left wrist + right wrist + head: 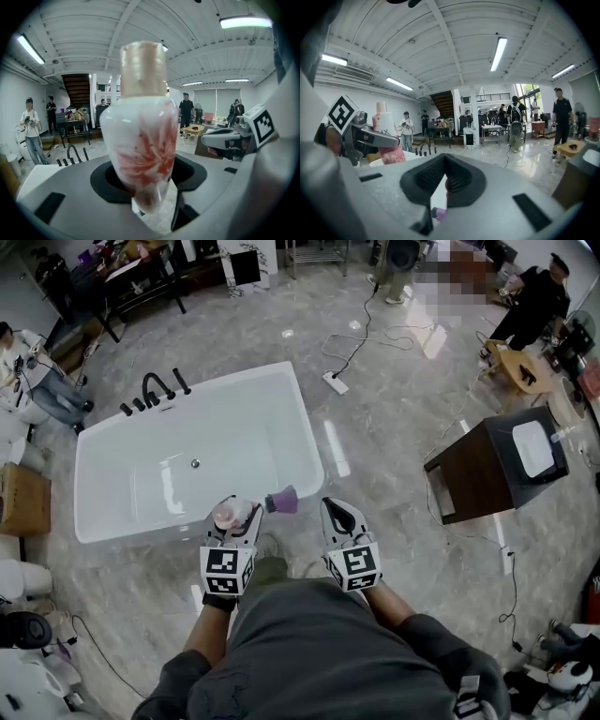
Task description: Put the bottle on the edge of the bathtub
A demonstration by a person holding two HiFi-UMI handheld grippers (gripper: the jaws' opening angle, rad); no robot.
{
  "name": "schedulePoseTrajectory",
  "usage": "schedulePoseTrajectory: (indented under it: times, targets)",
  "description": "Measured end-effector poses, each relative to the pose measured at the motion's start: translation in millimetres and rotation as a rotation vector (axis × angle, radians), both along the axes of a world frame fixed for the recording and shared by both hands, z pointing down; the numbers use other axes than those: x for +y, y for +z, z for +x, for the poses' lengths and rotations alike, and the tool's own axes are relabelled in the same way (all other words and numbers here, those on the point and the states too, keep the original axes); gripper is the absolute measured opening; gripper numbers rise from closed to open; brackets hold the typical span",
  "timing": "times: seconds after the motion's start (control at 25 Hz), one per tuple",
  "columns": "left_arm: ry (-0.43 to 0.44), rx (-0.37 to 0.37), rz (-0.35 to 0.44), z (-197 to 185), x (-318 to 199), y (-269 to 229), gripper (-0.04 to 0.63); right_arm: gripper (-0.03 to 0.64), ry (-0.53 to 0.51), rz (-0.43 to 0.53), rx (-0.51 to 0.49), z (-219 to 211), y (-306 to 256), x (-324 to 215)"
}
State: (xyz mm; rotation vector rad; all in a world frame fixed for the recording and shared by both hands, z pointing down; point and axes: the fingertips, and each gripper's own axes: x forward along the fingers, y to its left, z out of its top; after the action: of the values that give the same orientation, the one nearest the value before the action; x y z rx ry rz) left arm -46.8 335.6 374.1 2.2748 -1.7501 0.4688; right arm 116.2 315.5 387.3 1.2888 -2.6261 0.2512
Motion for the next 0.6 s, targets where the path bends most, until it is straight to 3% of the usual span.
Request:
schedulePoseTrajectory:
  times: [0.36, 0.6]
  targets:
    - [0.045, 0.029, 0.017, -13.0, -59.9, 1.9, 0.233, 0.002, 0.039, -0.007, 0.043, -11.0, 3.4, -35.9]
    - [0.098, 0.041, 0.019, -38.8, -111.5, 10.8, 0.233, 0.002, 0.078, -0.003, 0.081, -40.1, 3.6, -81.9]
